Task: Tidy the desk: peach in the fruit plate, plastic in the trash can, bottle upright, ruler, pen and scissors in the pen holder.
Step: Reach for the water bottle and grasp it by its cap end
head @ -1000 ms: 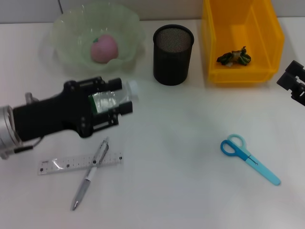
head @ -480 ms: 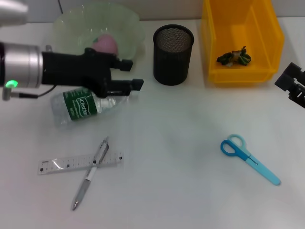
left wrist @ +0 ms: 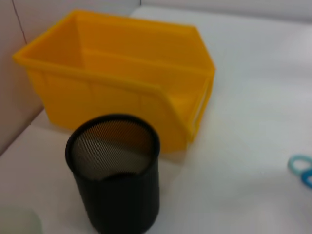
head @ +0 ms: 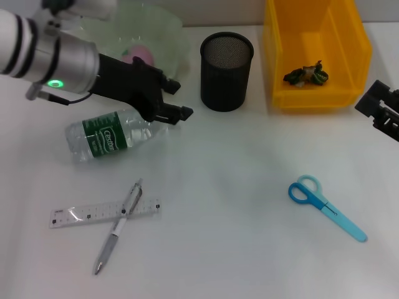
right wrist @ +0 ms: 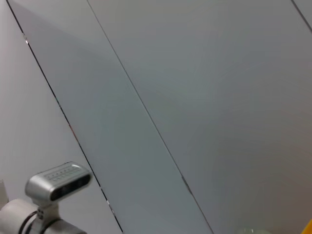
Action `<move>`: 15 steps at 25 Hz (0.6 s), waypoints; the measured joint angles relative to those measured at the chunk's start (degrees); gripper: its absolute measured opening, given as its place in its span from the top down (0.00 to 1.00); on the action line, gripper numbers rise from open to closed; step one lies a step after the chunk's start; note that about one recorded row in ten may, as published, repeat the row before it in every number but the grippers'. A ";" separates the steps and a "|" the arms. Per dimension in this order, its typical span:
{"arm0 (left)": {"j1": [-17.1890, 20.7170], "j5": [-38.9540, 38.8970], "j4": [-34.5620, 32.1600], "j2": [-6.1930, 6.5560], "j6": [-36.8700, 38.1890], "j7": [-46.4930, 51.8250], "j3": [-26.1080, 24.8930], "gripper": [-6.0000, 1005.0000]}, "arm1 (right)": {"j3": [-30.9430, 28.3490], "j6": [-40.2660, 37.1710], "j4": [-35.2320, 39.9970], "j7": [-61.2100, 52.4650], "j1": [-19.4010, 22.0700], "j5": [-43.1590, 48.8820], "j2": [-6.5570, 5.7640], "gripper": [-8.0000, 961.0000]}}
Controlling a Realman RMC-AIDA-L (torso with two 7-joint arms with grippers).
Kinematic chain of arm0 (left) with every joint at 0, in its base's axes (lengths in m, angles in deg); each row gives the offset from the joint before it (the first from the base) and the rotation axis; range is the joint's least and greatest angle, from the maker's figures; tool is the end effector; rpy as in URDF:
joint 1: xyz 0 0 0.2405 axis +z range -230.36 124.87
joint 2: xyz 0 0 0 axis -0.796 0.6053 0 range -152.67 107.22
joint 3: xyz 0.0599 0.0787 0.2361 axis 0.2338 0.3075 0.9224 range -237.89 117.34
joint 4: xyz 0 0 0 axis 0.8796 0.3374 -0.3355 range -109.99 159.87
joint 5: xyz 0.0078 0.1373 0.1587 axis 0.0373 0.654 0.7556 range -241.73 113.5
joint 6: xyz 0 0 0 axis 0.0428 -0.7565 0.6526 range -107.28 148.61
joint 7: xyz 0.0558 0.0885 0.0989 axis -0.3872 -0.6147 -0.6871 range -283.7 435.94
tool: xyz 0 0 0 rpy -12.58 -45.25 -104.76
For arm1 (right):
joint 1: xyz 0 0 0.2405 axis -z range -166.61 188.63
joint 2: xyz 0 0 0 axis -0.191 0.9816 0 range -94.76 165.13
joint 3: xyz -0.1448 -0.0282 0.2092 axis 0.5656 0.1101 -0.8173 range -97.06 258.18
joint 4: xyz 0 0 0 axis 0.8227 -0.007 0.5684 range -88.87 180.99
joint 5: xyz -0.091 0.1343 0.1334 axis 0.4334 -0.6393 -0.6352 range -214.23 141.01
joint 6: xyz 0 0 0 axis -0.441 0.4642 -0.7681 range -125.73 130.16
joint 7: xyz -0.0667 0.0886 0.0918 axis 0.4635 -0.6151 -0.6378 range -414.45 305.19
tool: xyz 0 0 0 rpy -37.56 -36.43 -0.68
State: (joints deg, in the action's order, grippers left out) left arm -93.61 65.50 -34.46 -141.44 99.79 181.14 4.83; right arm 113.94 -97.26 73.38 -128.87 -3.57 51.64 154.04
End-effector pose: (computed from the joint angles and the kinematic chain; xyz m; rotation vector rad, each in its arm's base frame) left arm -0.1658 0.3938 -0.0060 -2.8578 -0.3128 0.0055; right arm 0.3119 0.2543 0.0349 -2.1648 0.8403 1.3085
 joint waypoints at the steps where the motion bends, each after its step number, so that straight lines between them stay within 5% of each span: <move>1: -0.14 0.70 -0.18 0.00 -0.97 0.82 1.44 0.39 | 0.01 0.00 0.00 0.00 -0.10 0.00 -0.01 0.18; 8: -2.50 7.45 -0.74 -0.26 -7.28 8.20 9.57 0.38 | 0.02 0.00 -0.01 0.04 -0.36 0.00 -0.03 0.19; 15: -3.54 9.20 0.00 -0.30 -9.11 8.98 11.17 0.31 | 0.02 -0.02 -0.56 0.06 -0.33 -0.01 -0.04 0.19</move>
State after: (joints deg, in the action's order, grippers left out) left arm -97.14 74.70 -34.46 -141.75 90.68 190.11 16.00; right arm 113.96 -97.27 72.82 -128.81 -3.91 51.63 154.01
